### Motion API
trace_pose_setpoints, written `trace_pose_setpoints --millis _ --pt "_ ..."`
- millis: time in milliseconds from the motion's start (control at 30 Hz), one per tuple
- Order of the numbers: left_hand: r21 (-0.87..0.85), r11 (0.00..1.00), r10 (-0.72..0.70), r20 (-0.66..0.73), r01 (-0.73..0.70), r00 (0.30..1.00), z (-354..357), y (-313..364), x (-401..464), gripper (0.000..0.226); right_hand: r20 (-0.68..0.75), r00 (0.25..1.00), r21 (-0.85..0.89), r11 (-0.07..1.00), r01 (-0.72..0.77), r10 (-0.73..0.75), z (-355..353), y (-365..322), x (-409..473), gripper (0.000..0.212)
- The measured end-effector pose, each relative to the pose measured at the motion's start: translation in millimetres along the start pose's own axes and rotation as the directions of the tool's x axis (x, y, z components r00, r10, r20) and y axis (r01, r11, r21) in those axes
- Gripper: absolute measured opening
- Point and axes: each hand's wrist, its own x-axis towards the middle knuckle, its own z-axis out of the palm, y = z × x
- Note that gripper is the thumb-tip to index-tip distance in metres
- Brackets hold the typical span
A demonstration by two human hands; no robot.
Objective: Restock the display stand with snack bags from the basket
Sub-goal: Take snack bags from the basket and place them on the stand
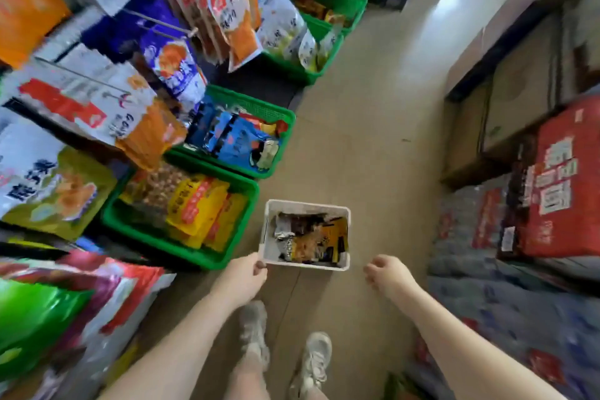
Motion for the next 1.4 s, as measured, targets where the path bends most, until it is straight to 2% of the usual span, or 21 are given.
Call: trace_pose_setpoints --millis 100,233,333,500,600,667,767,867,933,967,1033,1067,1133,1200,1267,1300,1400 --pt "0.049 0.999 0.007 0.088 -0.011 0.996 29 1 70 0.017 -0.079 0.996 -0.027 0.999 -0.038 0.035 13 15 50 0.021" --pt "0.112 0.994 -0.014 0.197 -0.008 0.98 64 -1 172 0.025 -0.188 0.981 0.024 0.998 -0.05 0.053 37 15 124 0.02" --pt "0.136 0.99 0.007 0.228 -0.039 0.974 90 -9 255 0.024 -0.156 0.985 -0.005 0.997 -0.072 0.07 71 19 197 0.023" --pt "0.281 0.951 0.078 0.176 -0.127 0.981 142 -36 371 0.025 -0.08 0.994 -0.097 0.992 -0.086 0.078 134 42 316 0.025" --pt "0.473 0.843 0.222 0.129 -0.257 0.966 179 -53 422 0.041 -0.149 0.983 -0.084 0.989 -0.121 0.108 163 62 373 0.022" --pt "0.543 0.774 0.312 0.121 -0.326 0.942 198 -60 451 0.052 -0.165 0.976 -0.072 0.985 -0.155 0.142 182 72 399 0.025" --pt "0.648 0.684 0.305 0.165 -0.336 0.938 218 -69 487 0.054 -0.169 0.966 -0.013 0.979 -0.202 0.197 203 84 421 0.025" --pt "0.721 0.632 0.218 0.188 -0.285 0.958 224 -72 506 0.035 -0.166 0.955 0.181 0.96 -0.214 0.244 217 90 431 0.038" --pt "0.753 0.594 0.207 0.196 -0.282 0.958 226 -72 514 0.036 -0.126 0.951 0.287 0.928 -0.237 0.282 223 90 433 0.045" --pt "0.765 0.569 0.206 0.222 -0.301 0.953 226 -72 516 0.036 -0.092 0.952 0.315 0.916 -0.249 0.291 225 89 432 0.044" --pt "0.747 0.567 0.216 0.273 -0.348 0.938 224 -69 513 0.019 -0.025 0.967 0.347 0.909 -0.231 0.255 224 85 425 0.025" --pt "0.73 0.582 0.237 0.27 -0.359 0.933 222 -67 508 0.013 -0.008 0.974 0.353 0.912 -0.208 0.225 220 82 419 0.014" --pt "0.681 0.642 0.279 0.22 -0.352 0.935 215 -63 491 0.018 -0.012 0.985 0.329 0.931 -0.159 0.173 209 74 403 0.009" --pt "0.604 0.734 0.275 0.152 -0.309 0.949 200 -55 462 0.016 -0.019 0.991 0.294 0.948 -0.119 0.13 191 63 381 0.022" --pt "0.57 0.77 0.262 0.125 -0.285 0.957 178 -44 427 0.019 -0.024 0.998 0.292 0.956 -0.042 0.051 166 45 352 0.036" --pt "0.558 0.782 0.26 0.116 -0.279 0.959 166 -40 408 0.023 -0.03 1.0 0.306 0.952 0.001 0.009 151 36 337 0.035" --pt "0.485 0.845 0.239 0.03 -0.223 0.971 128 -32 349 0.024 -0.048 0.993 0.374 0.92 0.116 -0.106 97 3 286 0.011"
